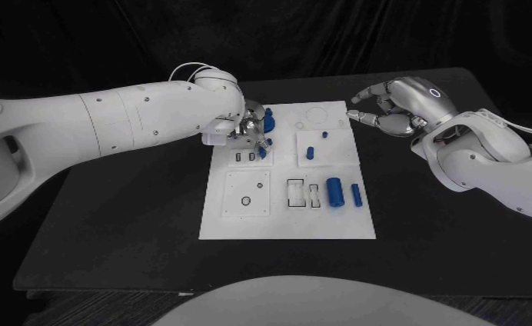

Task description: Assemble the parts on the task board

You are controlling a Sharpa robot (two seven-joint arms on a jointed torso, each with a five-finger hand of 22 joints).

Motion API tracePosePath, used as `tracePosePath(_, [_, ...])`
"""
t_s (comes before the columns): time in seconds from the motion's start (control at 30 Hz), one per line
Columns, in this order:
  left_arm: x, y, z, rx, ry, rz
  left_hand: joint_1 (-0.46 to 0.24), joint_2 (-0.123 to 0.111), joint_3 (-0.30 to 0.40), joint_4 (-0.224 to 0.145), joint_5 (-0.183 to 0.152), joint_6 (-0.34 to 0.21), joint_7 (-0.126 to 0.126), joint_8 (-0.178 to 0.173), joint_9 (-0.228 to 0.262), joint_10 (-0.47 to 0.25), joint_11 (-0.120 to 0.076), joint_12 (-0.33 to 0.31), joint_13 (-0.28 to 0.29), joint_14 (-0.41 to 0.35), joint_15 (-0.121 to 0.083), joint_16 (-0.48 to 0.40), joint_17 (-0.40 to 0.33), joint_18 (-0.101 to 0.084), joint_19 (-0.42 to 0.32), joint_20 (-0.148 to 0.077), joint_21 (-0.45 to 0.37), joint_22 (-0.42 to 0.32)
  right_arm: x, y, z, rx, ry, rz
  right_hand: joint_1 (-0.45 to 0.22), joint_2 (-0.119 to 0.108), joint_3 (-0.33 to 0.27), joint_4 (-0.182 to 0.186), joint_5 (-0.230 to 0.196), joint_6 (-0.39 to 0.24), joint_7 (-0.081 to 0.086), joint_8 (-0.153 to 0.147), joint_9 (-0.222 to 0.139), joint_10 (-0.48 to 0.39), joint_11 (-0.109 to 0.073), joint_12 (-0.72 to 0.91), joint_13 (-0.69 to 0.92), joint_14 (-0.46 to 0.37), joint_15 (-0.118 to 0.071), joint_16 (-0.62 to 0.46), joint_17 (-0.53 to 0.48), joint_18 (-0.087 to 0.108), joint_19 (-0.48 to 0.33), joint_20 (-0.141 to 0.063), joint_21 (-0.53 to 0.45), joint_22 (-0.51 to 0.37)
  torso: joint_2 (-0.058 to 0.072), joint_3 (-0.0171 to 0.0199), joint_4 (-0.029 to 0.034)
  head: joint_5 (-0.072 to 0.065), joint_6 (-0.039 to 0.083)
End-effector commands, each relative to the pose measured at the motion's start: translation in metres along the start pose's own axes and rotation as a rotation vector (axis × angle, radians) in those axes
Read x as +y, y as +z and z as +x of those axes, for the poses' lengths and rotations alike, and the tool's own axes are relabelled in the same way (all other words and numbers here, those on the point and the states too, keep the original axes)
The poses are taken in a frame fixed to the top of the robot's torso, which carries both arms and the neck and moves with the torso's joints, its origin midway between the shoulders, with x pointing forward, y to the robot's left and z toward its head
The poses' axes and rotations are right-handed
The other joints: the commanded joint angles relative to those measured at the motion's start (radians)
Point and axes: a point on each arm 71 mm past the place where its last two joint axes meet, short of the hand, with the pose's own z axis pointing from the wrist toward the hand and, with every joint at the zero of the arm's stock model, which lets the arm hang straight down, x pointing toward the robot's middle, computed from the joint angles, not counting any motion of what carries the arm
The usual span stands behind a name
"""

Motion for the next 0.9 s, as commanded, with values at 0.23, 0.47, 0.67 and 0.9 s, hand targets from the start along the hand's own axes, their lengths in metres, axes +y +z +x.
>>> tracePosePath(0.23, [0.006,-0.003,0.002,-0.012,-0.015,0.005,-0.016,-0.001,0.015,-0.002,0.000,-0.009,0.006,-0.007,0.004,0.104,-0.004,0.004,0.263,0.106,-0.006,0.003,0.263,0.009,-0.006,-0.002,-0.006,0.129,-0.002,-0.002,0.001,0.005,-0.001,0.020,0.006,0.004,-0.002,-0.005,0.003,0.009,0.001,0.003,-0.001,0.105,0.008,0.004,0.263,0.075,0.008,-0.006,0.122,-0.002,0.002,0.008,-0.008,0.173,0.000,0.0001,-0.0009,0.004,0.000])
tracePosePath(0.47, [0.013,-0.005,0.003,-0.014,-0.023,-0.010,-0.019,-0.002,0.018,-0.002,-0.001,-0.008,0.006,-0.007,0.005,0.104,-0.003,0.004,0.263,0.106,-0.006,0.003,0.263,0.008,-0.005,-0.002,-0.005,0.131,-0.003,-0.002,0.002,0.008,0.000,0.021,0.006,0.004,-0.002,-0.005,0.003,0.009,0.001,0.003,-0.001,0.105,0.008,0.004,0.263,0.075,0.008,-0.006,0.122,-0.002,0.002,0.008,-0.008,0.173,0.000,-0.0001,-0.0009,0.008,0.000])
tracePosePath(0.67, [0.016,-0.007,0.004,-0.013,-0.025,-0.017,-0.022,-0.002,0.020,-0.001,-0.001,-0.007,0.007,-0.008,0.005,0.104,-0.003,0.004,0.263,0.106,-0.005,0.003,0.263,0.009,-0.006,-0.001,-0.006,0.130,-0.003,-0.003,0.003,0.012,0.000,0.022,0.006,0.004,-0.002,-0.005,0.003,0.009,0.001,0.003,-0.001,0.105,0.008,0.004,0.263,0.075,0.008,-0.006,0.122,-0.002,0.002,0.008,-0.008,0.173,0.000,-0.0001,-0.0010,0.010,0.000])
tracePosePath(0.9, [0.018,-0.007,0.004,-0.010,-0.025,-0.021,-0.025,-0.002,0.023,0.000,-0.001,-0.007,0.007,-0.009,0.006,0.104,-0.003,0.004,0.263,0.106,-0.005,0.003,0.263,0.009,-0.007,-0.001,-0.007,0.130,-0.003,-0.003,0.004,0.016,0.001,0.024,0.008,0.003,-0.003,-0.005,0.003,0.010,0.001,0.003,-0.002,0.105,0.008,0.004,0.263,0.074,0.008,-0.008,0.119,-0.001,0.000,0.009,-0.012,0.172,0.000,-0.0003,-0.0013,0.013,0.000])
